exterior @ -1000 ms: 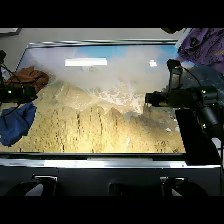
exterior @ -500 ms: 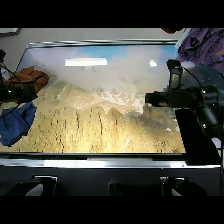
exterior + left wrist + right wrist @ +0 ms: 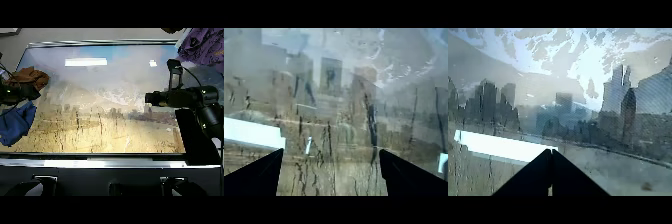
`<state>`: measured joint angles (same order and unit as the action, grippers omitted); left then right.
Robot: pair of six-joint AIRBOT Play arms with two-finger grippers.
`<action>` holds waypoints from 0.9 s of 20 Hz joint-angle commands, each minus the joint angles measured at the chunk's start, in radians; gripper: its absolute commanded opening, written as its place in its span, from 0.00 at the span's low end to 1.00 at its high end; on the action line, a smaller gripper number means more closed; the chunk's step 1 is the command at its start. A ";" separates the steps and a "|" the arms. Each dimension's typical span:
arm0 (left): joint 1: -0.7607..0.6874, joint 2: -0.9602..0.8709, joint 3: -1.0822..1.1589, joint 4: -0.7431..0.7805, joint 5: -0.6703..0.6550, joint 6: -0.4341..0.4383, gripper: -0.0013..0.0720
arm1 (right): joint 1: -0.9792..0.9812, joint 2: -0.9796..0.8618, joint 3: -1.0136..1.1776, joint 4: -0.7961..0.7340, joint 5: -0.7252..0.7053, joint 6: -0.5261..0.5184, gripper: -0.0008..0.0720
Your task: Fold the clothes and pants, and hang the long-sleeved shirts on hangers.
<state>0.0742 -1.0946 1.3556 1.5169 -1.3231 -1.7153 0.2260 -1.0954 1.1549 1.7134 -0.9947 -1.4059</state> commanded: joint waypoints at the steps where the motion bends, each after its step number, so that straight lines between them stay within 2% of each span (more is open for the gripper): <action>1: 0.114 0.002 -0.050 0.133 0.055 -0.091 1.00 | 0.001 0.000 0.001 0.002 0.002 0.000 0.05; 5: 0.371 -0.002 -0.207 0.118 0.204 -0.091 1.00 | 0.001 0.000 0.001 0.003 0.002 0.000 0.05; 8: 0.494 -0.029 -0.321 0.041 0.391 -0.092 1.00 | 0.001 0.000 0.001 0.003 0.002 0.000 0.05; 11: 0.538 -0.102 -0.385 0.028 0.552 -0.091 1.00 | 0.001 0.000 0.001 0.003 0.002 0.000 0.05; 16: 0.542 -0.303 -0.387 0.026 0.706 -0.092 1.00 | 0.001 0.000 0.001 0.003 0.002 0.002 0.06; 17: 0.541 -0.337 -0.387 0.015 0.721 -0.092 1.00 | 0.001 0.000 0.001 0.003 0.003 0.015 0.12; 18: 0.541 -0.362 -0.386 0.000 0.724 -0.092 1.00 | 0.001 0.000 0.001 0.003 0.002 0.030 0.13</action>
<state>0.6083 -1.3670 0.9764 1.5429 -0.6804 -1.8069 0.2260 -1.0954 1.1549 1.7168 -0.9920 -1.4010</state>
